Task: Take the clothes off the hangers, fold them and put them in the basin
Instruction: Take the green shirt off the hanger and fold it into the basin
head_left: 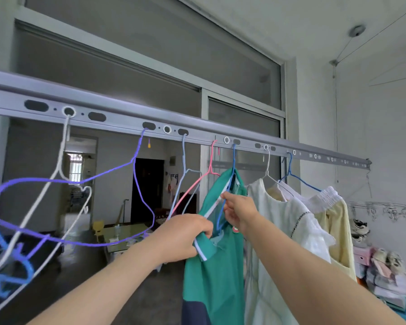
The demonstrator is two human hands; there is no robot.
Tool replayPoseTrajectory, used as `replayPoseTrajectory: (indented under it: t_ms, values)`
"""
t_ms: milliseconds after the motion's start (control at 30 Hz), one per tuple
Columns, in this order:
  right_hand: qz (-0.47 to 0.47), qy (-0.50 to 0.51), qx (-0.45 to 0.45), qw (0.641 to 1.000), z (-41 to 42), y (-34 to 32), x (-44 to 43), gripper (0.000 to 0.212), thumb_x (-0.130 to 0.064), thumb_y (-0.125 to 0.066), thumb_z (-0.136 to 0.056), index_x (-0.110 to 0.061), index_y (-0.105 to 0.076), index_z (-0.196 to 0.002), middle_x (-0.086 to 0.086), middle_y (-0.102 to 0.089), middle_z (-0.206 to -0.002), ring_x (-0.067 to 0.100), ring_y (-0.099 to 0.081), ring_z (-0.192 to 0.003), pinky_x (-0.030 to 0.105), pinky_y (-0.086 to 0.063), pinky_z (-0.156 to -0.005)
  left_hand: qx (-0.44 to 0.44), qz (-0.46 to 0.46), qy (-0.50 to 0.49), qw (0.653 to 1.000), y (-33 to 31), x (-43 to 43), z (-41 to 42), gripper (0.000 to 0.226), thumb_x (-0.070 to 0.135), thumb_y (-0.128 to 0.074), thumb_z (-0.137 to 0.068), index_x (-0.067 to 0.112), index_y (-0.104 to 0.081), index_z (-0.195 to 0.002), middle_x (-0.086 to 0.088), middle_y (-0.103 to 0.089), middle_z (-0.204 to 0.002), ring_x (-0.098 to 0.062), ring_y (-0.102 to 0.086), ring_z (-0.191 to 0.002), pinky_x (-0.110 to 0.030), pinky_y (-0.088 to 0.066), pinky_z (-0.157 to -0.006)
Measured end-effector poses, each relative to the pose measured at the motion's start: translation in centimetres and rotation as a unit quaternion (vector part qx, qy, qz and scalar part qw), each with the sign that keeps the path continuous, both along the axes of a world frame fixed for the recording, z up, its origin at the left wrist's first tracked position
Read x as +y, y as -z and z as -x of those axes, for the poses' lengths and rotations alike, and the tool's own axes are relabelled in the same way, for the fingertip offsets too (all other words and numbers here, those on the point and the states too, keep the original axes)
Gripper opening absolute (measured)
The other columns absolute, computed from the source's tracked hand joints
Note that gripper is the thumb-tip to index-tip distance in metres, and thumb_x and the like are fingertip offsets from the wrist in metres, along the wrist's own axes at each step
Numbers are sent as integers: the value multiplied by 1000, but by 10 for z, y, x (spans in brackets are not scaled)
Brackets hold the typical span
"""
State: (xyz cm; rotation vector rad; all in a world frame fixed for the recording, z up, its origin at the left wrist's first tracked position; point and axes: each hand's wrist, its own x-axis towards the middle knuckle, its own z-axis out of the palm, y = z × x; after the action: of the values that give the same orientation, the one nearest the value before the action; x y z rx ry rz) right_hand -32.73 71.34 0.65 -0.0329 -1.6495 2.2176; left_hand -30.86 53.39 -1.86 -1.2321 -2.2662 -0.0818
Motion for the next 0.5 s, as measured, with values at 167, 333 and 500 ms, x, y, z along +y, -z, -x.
replayPoseTrajectory:
  t_ms: [167,333,500]
  values:
    - [66,-46,40,996,-19,-1,7,22,-24,-50,-96,-13,-64,-84,-8,-61,-52,2,-46,-36,12,-37,-39,-6,-20,-12,1000,-1,3,11,24,2,-57,-74,13,-61,-95,-2,-59,-99,-19,-52,-92,-32,-44,-81]
    - [-37,-62,46,996,-49,1,27,26,-34,-42,-96,-28,-67,-101,-12,-72,-85,5,-54,-85,26,-36,-78,-16,-30,-5,999,3,31,28,18,1,-57,-71,8,-60,-87,-5,-58,-92,-23,-54,-88,-37,-46,-78]
    - [-36,-50,78,995,-64,10,44,28,-33,-45,-93,-25,-70,-104,-11,-67,-110,8,-51,-109,28,-35,-87,-8,-77,-25,997,5,68,31,22,-3,-53,-73,13,-57,-86,1,-46,-88,-23,-53,-92,-29,-33,-67]
